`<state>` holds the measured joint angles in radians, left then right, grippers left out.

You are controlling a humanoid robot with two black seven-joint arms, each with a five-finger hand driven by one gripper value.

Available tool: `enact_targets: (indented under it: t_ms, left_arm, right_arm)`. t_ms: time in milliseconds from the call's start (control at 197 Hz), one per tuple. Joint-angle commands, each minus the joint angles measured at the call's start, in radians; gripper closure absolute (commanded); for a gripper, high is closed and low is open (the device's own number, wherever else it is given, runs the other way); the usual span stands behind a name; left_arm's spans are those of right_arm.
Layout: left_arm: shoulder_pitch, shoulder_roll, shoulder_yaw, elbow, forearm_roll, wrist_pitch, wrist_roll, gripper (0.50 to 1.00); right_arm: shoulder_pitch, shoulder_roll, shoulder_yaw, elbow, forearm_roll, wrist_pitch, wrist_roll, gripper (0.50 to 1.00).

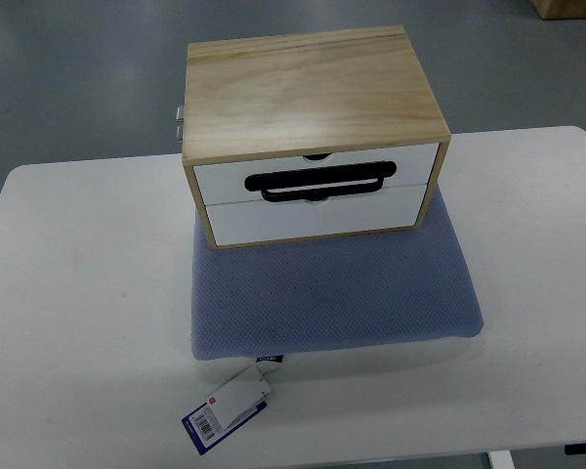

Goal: Open wood drawer with right hand

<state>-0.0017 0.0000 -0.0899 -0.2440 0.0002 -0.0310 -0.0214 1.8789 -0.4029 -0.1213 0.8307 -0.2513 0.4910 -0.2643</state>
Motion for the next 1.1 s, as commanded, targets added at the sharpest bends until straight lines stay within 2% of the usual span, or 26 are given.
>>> enact_targets:
  t_ms: [0, 97, 147, 152, 239, 330, 381, 396, 584, 589, 706, 899, 1046, 1097]
  left_arm:
    - [0.0, 0.0, -0.001, -0.001, 0.0, 0.0, 0.0, 0.5]
    - [-0.003, 0.0, -0.001, -0.003, 0.0, 0.0, 0.0, 0.5]
    - [-0.003, 0.0, -0.001, -0.003, 0.0, 0.0, 0.0, 0.5]
    - [-0.003, 0.0, -0.001, -0.003, 0.0, 0.0, 0.0, 0.5]
    - [-0.003, 0.0, -0.001, -0.001, 0.0, 0.0, 0.0, 0.5]
    - [-0.003, 0.0, -0.001, 0.0, 0.0, 0.0, 0.0, 0.5]
    - [-0.003, 0.0, -0.001, 0.0, 0.0, 0.0, 0.0, 0.5]
    - [-0.004, 0.0, -0.001, 0.0, 0.0, 0.0, 0.0, 0.5]
    - [-0.003, 0.0, -0.001, -0.001, 0.0, 0.0, 0.0, 0.5]
    - [-0.003, 0.0, -0.001, -0.001, 0.0, 0.0, 0.0, 0.5]
    - [-0.003, 0.0, -0.001, 0.003, 0.0, 0.0, 0.0, 0.5]
    - [-0.003, 0.0, -0.001, 0.003, 0.0, 0.0, 0.0, 0.5]
    - [-0.003, 0.0, -0.001, 0.003, 0.0, 0.0, 0.0, 0.5]
    - [-0.003, 0.0, -0.001, 0.003, 0.0, 0.0, 0.0, 0.5]
  right_arm:
    - [0.1, 0.009, -0.093, 0.128, 0.001, 0.032, -0.084, 0.554]
    - [0.164, 0.009, -0.138, 0.251, 0.01, 0.051, -0.141, 0.554]
    - [0.164, 0.009, -0.138, 0.251, 0.01, 0.051, -0.141, 0.554]
    - [0.192, 0.009, -0.15, 0.319, 0.027, 0.054, -0.168, 0.554]
    - [0.236, 0.007, -0.184, 0.421, 0.086, 0.055, -0.211, 0.556]
    - [0.27, 0.007, -0.207, 0.491, 0.148, 0.055, -0.243, 0.556]
    - [0.27, 0.007, -0.207, 0.492, 0.149, 0.055, -0.243, 0.556]
    - [0.273, 0.01, -0.212, 0.524, 0.17, 0.049, -0.26, 0.556]
    - [0.259, 0.042, -0.227, 0.544, 0.172, 0.026, -0.26, 0.556]
    - [0.247, 0.052, -0.23, 0.544, 0.172, 0.006, -0.262, 0.556]
    - [0.223, 0.065, -0.23, 0.544, 0.172, -0.035, -0.262, 0.556]
    - [0.184, 0.073, -0.233, 0.542, 0.172, -0.052, -0.276, 0.556]
    - [0.149, 0.075, -0.236, 0.541, 0.17, -0.095, -0.286, 0.556]
    - [0.128, 0.079, -0.238, 0.539, 0.17, -0.13, -0.297, 0.556]
